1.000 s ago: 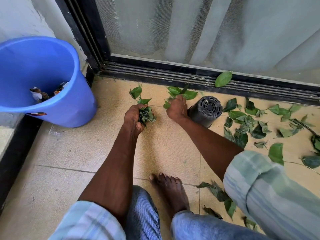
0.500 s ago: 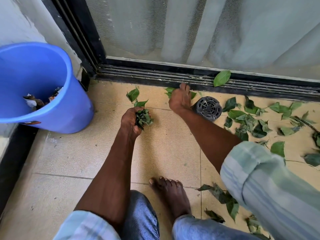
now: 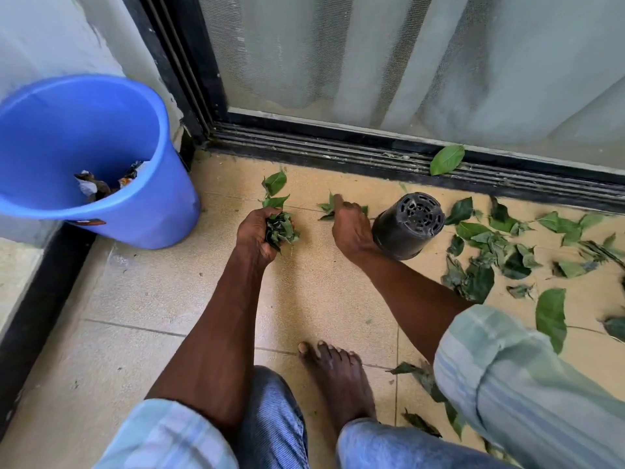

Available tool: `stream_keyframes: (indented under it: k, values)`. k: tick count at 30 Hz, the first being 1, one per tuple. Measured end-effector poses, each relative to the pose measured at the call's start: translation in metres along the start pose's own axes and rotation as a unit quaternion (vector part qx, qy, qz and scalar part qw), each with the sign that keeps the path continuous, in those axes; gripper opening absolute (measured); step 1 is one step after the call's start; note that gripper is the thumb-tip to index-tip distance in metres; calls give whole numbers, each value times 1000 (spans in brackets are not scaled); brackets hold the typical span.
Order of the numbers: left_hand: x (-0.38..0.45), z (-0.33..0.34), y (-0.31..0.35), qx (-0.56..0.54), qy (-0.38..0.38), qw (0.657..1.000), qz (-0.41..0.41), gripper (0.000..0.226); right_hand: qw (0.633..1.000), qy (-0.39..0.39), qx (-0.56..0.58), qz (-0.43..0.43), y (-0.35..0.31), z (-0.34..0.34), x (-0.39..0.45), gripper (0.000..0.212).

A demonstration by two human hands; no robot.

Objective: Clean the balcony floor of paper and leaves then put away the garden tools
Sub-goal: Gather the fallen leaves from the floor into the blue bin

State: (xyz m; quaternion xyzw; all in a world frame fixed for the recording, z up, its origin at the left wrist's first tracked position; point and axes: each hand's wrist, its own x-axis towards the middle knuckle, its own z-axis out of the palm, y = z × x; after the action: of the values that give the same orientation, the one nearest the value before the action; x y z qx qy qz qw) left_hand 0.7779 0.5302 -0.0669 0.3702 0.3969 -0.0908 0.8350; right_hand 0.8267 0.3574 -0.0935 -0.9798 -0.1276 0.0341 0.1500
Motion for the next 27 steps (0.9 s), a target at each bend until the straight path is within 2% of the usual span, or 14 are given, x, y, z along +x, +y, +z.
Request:
stream_keyframes:
  k: [3, 5, 8, 11, 12, 14, 15, 16, 18, 21, 23, 24, 25, 27]
  values:
    - [-7, -7, 9, -20, 26, 999, 17, 11, 982, 2, 141, 122, -17, -4, 21, 30]
    - [-7, -16, 14, -34, 39, 998, 27, 13, 973, -33, 195, 121, -37, -7, 42, 21]
    - [-10, -33, 23, -51, 55, 997, 31, 16, 970, -89, 210, 85, -71, -13, 72, 22]
    - [-12, -51, 30, -65, 72, 995, 34, 9, 981, -126, 146, 2, -94, -6, 94, 15]
    - [-12, -56, 31, -67, 75, 994, 38, 8, 982, -137, 127, -22, -98, 1, 99, 18]
    - [-12, -65, 33, -70, 79, 994, 43, 6, 976, -193, 72, -69, -99, 19, 100, 41]
    - [-12, -68, 33, -69, 81, 993, 44, 6, 971, -210, 49, -98, -98, 26, 95, 44]
    - [-13, -70, 34, -71, 80, 993, 45, 6, 968, -209, 34, -132, -97, 28, 87, 39]
    - [-15, -71, 35, -78, 82, 992, 51, 7, 972, -154, 39, -176, -91, 35, 66, 28]
    - [-21, -67, 36, -86, 88, 991, 59, 8, 975, -92, 57, -195, -85, 42, 33, 35]
    - [-28, -58, 36, -82, 90, 990, 66, 7, 978, -81, 91, -170, -83, 44, 18, 35]
    - [-34, -52, 36, -78, 85, 991, 69, 7, 979, -70, 141, -130, -84, 43, 12, 32]
    - [-40, -47, 36, -72, 80, 991, 75, 6, 975, -57, 203, -66, -89, 36, 7, 30]
    - [-58, -35, 40, -66, 62, 991, 96, 5, 945, -15, 323, 55, -102, 15, 0, 32]
